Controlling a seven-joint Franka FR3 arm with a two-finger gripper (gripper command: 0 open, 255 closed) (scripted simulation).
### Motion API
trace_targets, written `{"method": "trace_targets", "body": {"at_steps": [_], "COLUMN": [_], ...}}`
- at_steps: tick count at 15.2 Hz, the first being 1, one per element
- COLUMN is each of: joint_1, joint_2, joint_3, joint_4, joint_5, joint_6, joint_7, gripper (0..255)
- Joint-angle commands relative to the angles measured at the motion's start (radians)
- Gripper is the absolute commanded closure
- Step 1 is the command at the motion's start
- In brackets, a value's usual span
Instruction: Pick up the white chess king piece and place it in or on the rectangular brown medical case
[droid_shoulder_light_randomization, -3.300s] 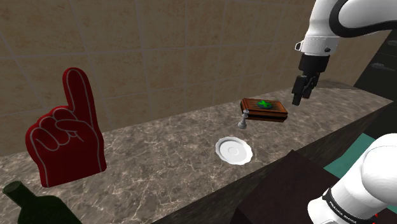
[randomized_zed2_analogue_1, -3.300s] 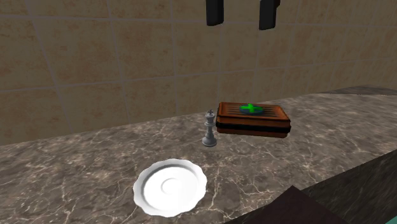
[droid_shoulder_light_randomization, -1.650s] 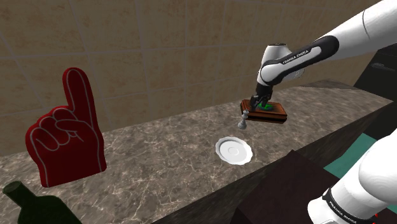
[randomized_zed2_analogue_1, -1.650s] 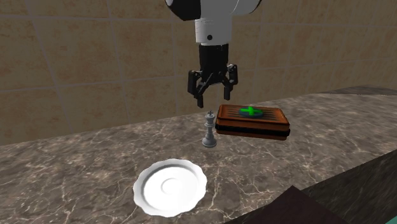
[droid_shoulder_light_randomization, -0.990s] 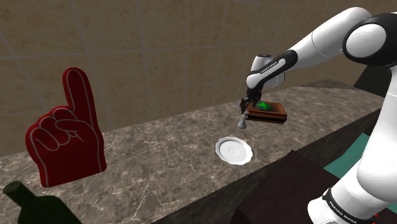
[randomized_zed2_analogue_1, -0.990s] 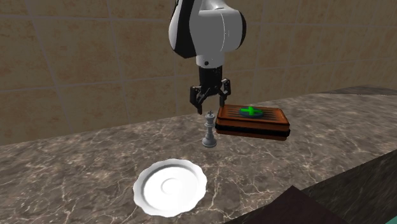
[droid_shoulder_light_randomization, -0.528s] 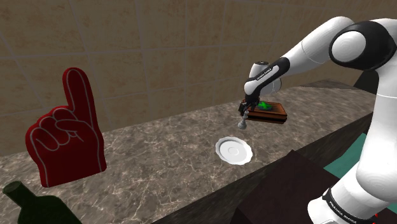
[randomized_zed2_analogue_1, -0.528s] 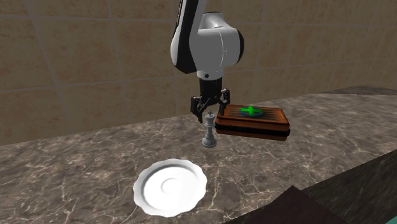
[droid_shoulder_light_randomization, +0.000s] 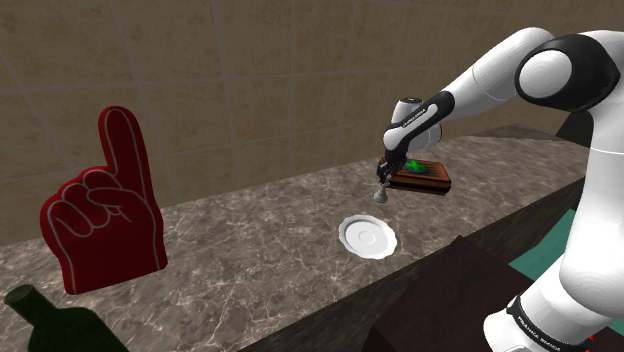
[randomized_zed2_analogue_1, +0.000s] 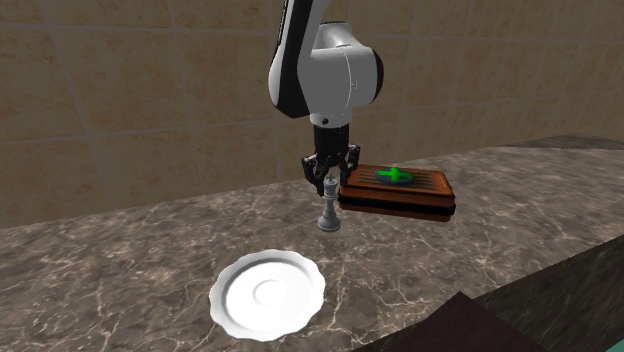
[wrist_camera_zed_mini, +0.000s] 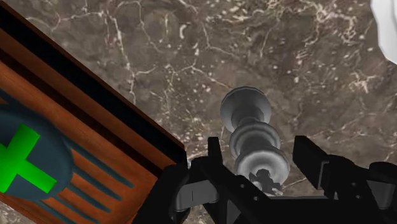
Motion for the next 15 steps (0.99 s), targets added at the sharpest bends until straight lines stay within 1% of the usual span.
{"method": "trace_targets", "body": {"at_steps": [1,9,15], "joint_1": [0.000,0.000,0.008], "joint_2": [0.000,0.000,-0.062], "joint_3": [0.000,0.000,-0.009], "joint_4": [0.000,0.000,0.005], "joint_5": [0.000,0.000,-0.014], "joint_6": [0.000,0.000,-0.066], "joint_7": [0.000,0.000,0.005], "gripper": [255,255,255]}}
